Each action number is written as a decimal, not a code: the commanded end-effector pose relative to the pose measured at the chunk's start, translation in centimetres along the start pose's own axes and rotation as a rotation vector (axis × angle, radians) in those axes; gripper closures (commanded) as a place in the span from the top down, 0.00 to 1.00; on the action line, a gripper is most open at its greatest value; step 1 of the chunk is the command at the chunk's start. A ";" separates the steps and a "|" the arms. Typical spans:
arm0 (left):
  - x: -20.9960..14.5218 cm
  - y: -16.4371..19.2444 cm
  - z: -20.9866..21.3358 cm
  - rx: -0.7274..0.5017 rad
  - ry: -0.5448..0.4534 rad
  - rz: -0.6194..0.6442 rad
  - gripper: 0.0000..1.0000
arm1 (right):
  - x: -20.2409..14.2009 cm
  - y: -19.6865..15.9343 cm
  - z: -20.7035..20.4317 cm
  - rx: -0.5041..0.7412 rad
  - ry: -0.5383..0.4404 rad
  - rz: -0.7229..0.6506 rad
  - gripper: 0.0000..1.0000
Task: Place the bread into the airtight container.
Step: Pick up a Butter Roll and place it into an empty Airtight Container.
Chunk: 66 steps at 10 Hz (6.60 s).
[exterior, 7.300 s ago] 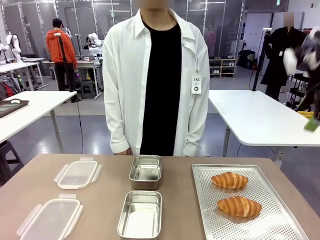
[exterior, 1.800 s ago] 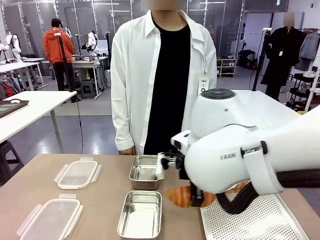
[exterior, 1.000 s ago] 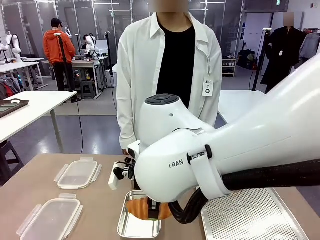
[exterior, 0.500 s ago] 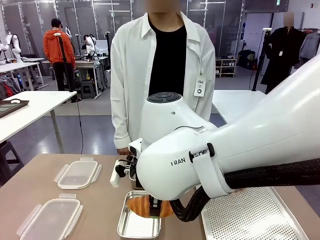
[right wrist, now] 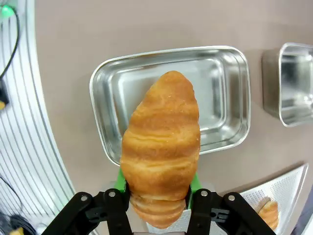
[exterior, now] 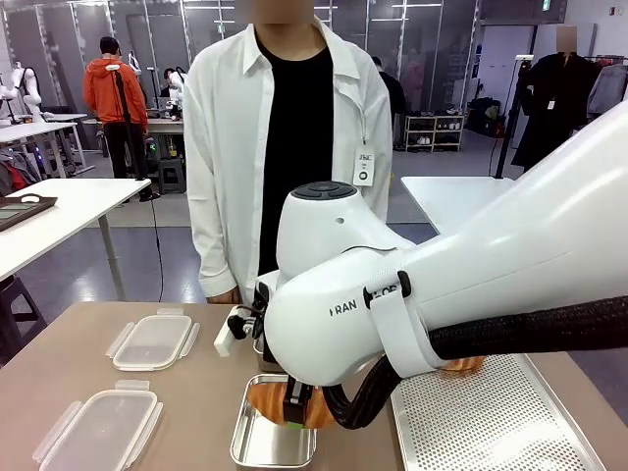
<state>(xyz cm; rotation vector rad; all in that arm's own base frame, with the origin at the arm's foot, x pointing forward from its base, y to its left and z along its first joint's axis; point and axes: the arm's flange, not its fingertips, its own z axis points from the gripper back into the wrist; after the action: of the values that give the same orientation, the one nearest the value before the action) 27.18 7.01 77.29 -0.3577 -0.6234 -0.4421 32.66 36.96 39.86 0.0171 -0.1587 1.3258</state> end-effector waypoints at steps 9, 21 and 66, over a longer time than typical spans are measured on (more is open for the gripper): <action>0.0 0.0 0.1 -0.011 0.001 -0.018 1.00 | 5.1 -1.4 -4.3 -0.040 -0.027 -0.953 0.52; 0.0 0.0 0.1 -0.011 0.001 -0.018 1.00 | 5.0 -1.7 -7.0 -0.036 0.011 -0.989 1.00; 0.0 0.0 0.1 -0.011 0.001 -0.018 1.00 | -26.4 -21.3 15.4 -0.061 0.199 0.426 1.00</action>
<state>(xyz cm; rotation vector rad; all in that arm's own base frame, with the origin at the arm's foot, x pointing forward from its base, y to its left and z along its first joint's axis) 27.17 7.02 77.30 -0.3559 -0.6235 -0.4406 43.87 7.23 54.43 -0.0368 -0.0482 1.1110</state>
